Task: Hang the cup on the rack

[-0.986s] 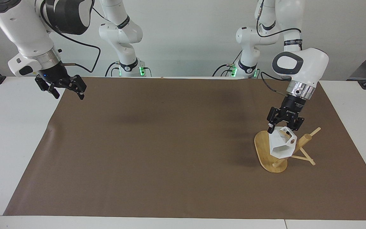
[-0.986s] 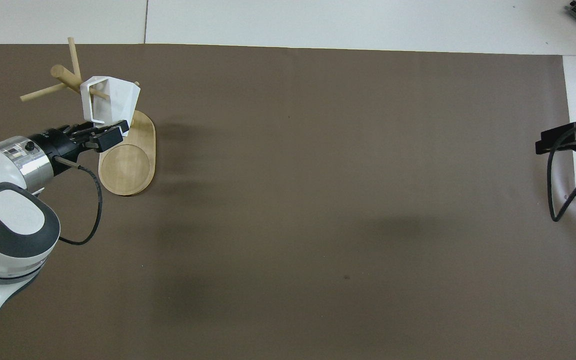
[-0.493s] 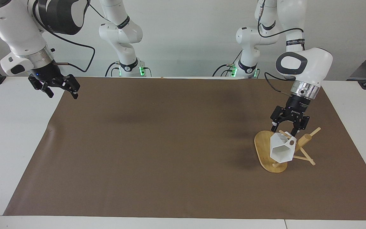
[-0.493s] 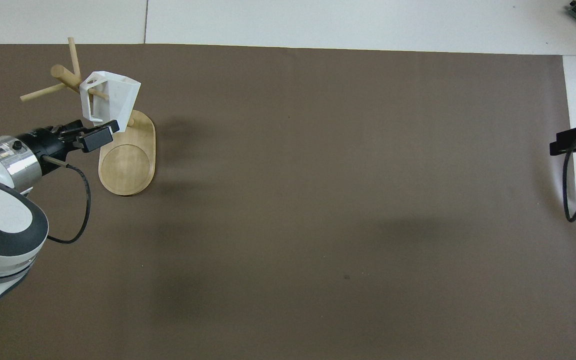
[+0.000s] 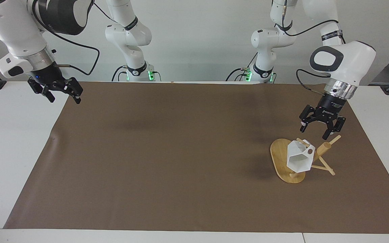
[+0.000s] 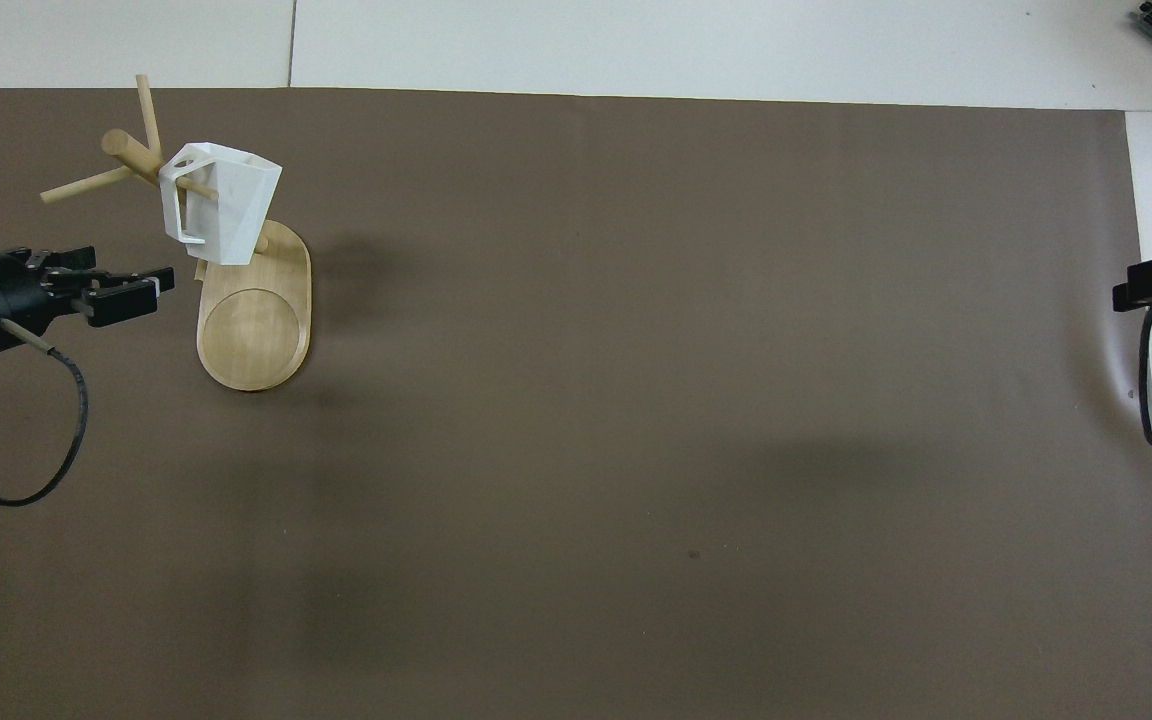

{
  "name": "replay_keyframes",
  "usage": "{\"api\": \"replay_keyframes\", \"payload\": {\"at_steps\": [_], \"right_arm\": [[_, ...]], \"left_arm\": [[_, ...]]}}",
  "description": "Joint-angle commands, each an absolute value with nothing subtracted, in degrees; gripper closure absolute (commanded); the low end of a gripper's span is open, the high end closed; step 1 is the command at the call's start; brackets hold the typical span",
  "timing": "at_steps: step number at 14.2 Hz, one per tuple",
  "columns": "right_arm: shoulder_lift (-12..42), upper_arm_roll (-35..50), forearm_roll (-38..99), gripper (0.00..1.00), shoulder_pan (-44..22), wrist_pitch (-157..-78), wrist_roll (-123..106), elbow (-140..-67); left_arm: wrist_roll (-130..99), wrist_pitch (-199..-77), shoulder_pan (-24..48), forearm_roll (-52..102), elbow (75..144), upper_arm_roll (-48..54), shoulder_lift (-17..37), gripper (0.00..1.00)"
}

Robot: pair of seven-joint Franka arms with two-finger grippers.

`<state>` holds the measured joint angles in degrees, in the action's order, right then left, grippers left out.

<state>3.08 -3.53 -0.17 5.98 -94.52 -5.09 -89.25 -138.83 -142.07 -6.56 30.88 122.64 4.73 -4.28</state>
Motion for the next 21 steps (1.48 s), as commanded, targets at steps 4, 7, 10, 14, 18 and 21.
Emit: {"api": "replay_keyframes", "payload": {"at_steps": [4,7,10,14,18,21], "right_arm": [[2.4,-1.8,-0.4,0.0,7.1,-94.1,1.1,-89.5],[2.4,-1.8,-0.4,0.0,7.1,-94.1,-0.2,-89.5],[2.4,-1.8,-0.4,0.0,7.1,-94.1,-1.1,-89.6],[2.0,-1.8,-0.4,0.0,7.1,-94.0,-0.9,-90.0],[2.0,-1.8,-0.4,0.0,7.0,-94.0,-0.9,-90.1],[2.0,-1.8,-0.4,0.0,7.0,-93.9,-0.9,-90.1]], "left_arm": [[-135.6,-129.7,-7.8,17.9,115.4,4.9,-5.7,0.0],[-125.1,-126.7,-7.7,17.3,113.6,4.9,-7.0,0.0],[-110.1,-124.0,-7.7,17.2,111.8,4.9,-7.3,0.0],[-83.2,-116.8,-7.8,17.0,108.2,4.8,-7.2,0.0],[-67.4,-113.7,-9.0,15.6,107.0,4.7,-7.2,0.0],[-56.3,-114.1,-8.0,9.4,106.9,5.1,-7.2,0.0]]}}
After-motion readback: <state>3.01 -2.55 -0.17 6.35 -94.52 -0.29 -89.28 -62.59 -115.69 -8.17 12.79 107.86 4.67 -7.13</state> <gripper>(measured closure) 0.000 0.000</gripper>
